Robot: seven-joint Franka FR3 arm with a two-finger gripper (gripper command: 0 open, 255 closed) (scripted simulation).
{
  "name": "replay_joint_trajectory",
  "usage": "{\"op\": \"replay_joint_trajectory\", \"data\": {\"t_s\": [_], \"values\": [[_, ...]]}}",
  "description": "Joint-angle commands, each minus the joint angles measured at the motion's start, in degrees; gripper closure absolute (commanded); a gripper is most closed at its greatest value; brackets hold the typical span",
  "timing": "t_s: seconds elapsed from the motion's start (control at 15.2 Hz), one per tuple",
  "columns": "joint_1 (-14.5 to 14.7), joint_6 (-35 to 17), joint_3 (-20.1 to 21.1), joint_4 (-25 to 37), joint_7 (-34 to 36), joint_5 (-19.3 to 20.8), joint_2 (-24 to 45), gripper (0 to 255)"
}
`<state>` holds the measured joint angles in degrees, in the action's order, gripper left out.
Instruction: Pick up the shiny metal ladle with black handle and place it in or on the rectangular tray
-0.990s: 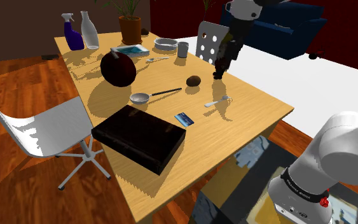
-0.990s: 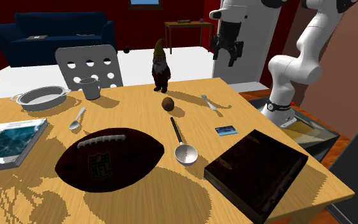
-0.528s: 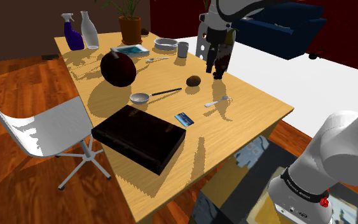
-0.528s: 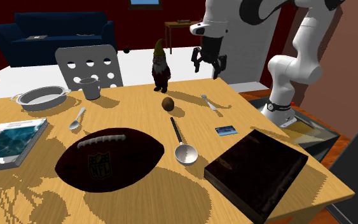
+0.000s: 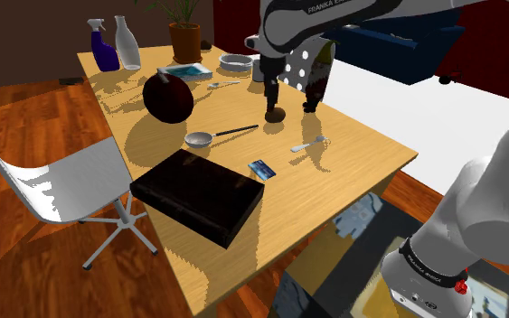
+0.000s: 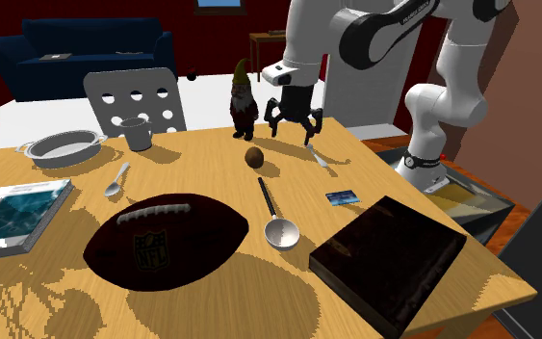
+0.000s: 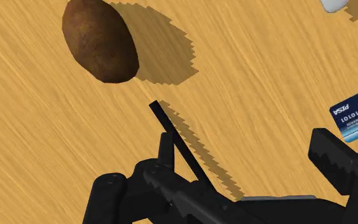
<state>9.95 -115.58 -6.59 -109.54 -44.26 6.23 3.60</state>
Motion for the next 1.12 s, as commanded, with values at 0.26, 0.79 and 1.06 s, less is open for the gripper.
{"op": "replay_joint_trajectory", "data": {"t_s": [0.26,0.79,1.06], "values": [[1.20,-2.96,2.30,8.19,-10.73,0.44,10.99,0],[2.92,-5.59,5.65,17.28,-21.11,2.50,22.60,0],[2.71,-7.99,5.54,16.31,-21.02,2.63,24.01,0]]}}
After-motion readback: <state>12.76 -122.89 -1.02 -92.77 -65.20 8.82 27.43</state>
